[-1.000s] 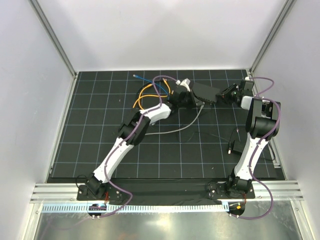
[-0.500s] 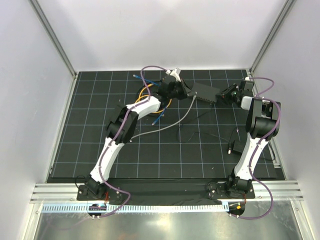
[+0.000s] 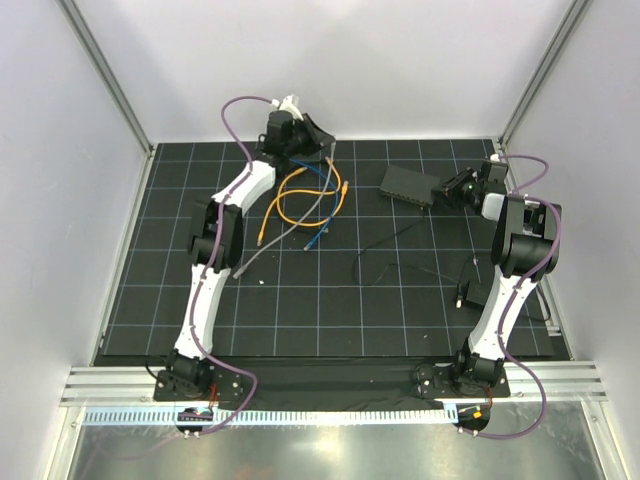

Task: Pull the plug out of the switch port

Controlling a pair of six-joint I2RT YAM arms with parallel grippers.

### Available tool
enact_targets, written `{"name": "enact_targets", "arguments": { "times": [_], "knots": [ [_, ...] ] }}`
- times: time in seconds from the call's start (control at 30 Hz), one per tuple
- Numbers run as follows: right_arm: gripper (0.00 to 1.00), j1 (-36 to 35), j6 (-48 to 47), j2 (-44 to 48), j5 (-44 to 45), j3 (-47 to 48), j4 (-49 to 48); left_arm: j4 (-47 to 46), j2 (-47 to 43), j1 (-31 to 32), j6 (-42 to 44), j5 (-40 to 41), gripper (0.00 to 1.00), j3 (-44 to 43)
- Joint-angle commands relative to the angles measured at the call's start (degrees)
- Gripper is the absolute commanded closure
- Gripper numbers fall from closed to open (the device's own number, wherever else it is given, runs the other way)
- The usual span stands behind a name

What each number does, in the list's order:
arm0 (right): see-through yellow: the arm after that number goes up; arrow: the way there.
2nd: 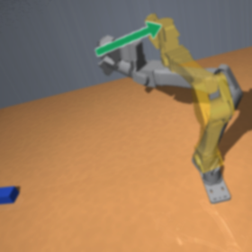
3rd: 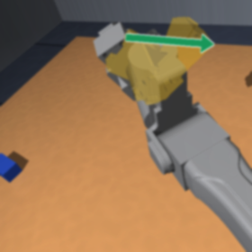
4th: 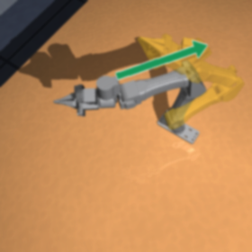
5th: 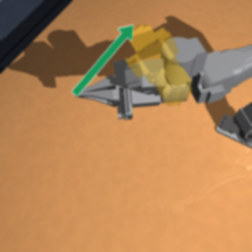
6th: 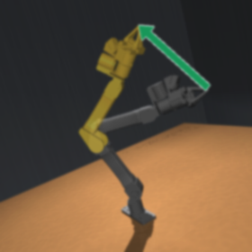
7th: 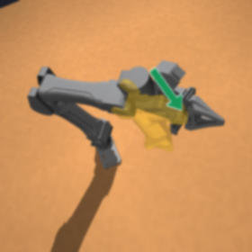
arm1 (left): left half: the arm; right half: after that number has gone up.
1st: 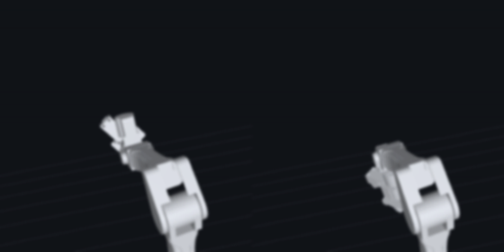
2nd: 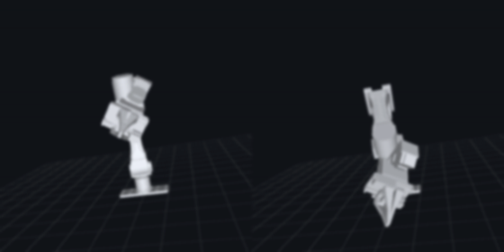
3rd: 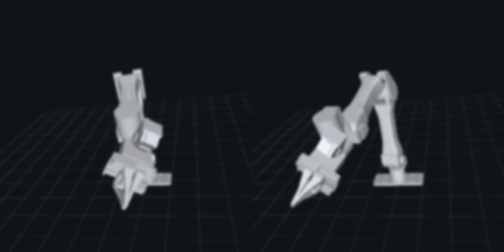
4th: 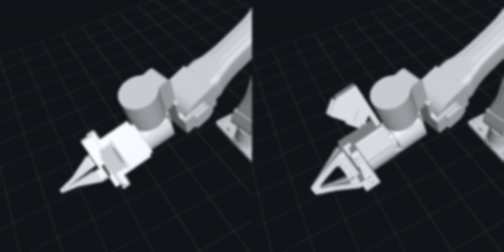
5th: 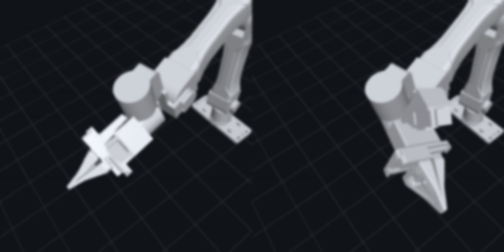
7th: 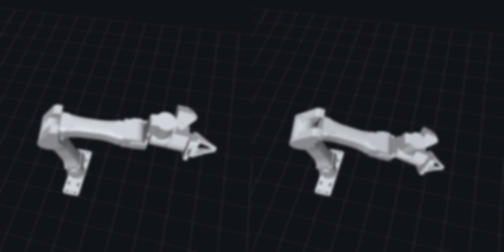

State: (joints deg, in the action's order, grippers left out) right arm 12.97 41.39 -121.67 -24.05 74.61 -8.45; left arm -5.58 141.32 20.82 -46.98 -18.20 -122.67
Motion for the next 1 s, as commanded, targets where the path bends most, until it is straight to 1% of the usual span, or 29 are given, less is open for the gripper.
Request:
{"name": "enact_targets", "arguments": {
  "times": [0.0,0.1,0.13,0.2,0.27,0.33,0.37,0.5,0.57,0.6,0.63,0.67,0.7,0.73,0.77,0.8,0.83,0.87,0.9,0.97],
  "knots": [
    [0.71,0.4,-1.0,-1.1,2.5,-1.3,2.6,-1.2,2.5,0.7,1.5,-0.5,0.80,0.2],
    [0.71,0.5,-1.0,-1.0,2.5,-1.3,2.7,-0.6,2.4,0.2,3.1,0.6,0.73,-0.2],
    [0.71,0.5,-1.2,-0.9,2.6,-1.3,2.7,-0.6,2.2,0.2,3.4,1.2,0.63,-0.5],
    [0.71,0.5,-1.3,-0.9,2.8,-1.3,2.8,0.5,1.9,-0.1,4.1,1.8,0.50,-1.2],
    [0.70,0.5,-1.6,-0.7,3.0,-1.1,3.2,0.7,1.1,-0.1,4.5,1.9,0.46,-1.2],
    [0.68,0.5,-1.8,0.1,3.3,-1.3,3.4,0.4,0.1,0.0,4.4,1.1,0.27,-0.4],
    [0.67,0.5,-2.1,0.5,3.9,-1.8,3.4,0.3,-0.6,0.4,4.6,0.5,0.01,0.1],
    [0.61,0.6,-3.5,3.9,5.9,-3.8,4.2,0.3,-6.6,3.3,8.9,1.2,0.00,5.0],
    [0.60,0.5,-3.9,6.2,6.2,-5.3,4.1,1.7,-8.3,6.6,13.3,3.3,0.01,6.8],
    [0.58,0.5,-4.1,6.8,6.3,-5.8,4.0,4.7,-9.7,7.9,15.1,4.8,0.00,6.9],
    [0.57,0.5,-4.2,8.1,6.4,-6.7,4.0,5.4,-10.5,11.0,19.4,7.2,0.00,7.0],
    [0.57,0.6,-4.6,8.6,6.6,-7.3,4.1,7.8,-11.3,12.6,21.6,9.6,0.01,7.1],
    [0.56,0.6,-4.7,9.3,6.8,-7.7,4.2,10.1,-12.0,14.1,24.4,15.5,0.01,7.4],
    [0.55,0.5,-4.8,10.3,6.9,-8.4,4.4,10.9,-13.4,16.1,26.7,18.7,0.00,7.7],
    [0.54,0.4,-4.9,10.9,7.0,-8.7,4.7,11.6,-13.9,19.3,31.0,22.3,0.01,8.2],
    [0.53,0.3,-5.3,11.4,7.2,-9.0,4.9,12.3,-14.4,21.0,32.5,28.1,0.00,8.4],
    [0.50,0.2,-5.5,11.9,7.9,-9.0,6.2,13.9,-14.9,22.2,33.6,29.8,0.01,8.4],
    [0.48,0.1,-5.8,12.9,8.6,-9.0,7.1,14.6,-15.2,24.2,35.3,30.8,0.01,8.5],
    [0.47,-0.3,-6.1,13.5,9.2,-9.2,8.1,15.2,-15.4,24.8,35.6,31.2,0.00,8.7],
    [0.46,-0.3,-5.7,14.8,10.3,-11.1,7.9,16.1,-15.9,25.1,33.9,27.8,0.00,9.2]
  ]
}}
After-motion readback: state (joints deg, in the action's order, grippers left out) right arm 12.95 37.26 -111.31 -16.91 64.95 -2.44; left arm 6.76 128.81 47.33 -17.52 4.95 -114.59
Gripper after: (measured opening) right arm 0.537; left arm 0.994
